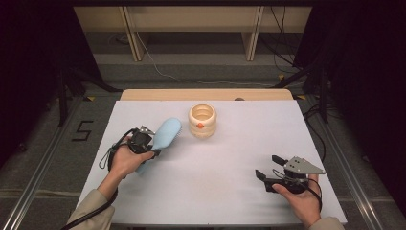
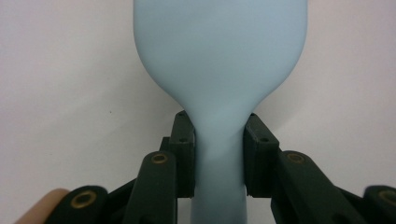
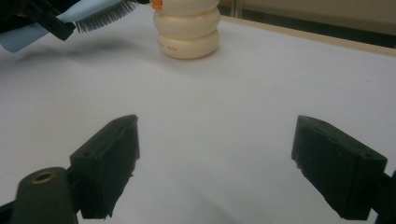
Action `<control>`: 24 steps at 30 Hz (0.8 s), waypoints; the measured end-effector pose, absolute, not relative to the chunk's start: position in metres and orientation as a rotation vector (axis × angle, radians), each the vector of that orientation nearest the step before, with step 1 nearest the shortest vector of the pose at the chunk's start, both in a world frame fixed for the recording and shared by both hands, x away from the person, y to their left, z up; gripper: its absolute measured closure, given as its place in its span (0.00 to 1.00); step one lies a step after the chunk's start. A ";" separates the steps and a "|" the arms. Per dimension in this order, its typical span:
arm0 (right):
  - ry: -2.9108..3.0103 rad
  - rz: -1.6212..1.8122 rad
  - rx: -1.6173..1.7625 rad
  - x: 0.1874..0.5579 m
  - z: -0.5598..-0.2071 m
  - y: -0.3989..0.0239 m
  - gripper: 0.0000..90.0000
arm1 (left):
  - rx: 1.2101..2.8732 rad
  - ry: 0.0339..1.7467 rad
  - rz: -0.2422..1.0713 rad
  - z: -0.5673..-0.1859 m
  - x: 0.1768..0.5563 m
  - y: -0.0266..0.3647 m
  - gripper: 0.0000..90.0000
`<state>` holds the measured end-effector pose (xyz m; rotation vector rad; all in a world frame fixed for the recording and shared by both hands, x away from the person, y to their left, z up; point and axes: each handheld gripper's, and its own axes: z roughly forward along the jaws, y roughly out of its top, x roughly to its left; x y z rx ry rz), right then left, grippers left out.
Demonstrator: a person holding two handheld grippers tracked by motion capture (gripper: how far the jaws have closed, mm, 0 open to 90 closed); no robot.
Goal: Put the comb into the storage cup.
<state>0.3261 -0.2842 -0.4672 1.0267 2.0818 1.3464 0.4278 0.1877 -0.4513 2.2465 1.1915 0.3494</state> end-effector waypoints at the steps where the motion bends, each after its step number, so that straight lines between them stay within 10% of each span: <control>1: 2.084 1.347 1.025 0.326 -0.467 -0.284 0.18 | 2.243 1.190 0.352 -0.450 0.427 0.188 0.77; 24: 2.090 1.347 1.025 0.326 -0.468 -0.283 0.18 | 2.135 1.166 0.444 -0.436 0.418 0.182 0.77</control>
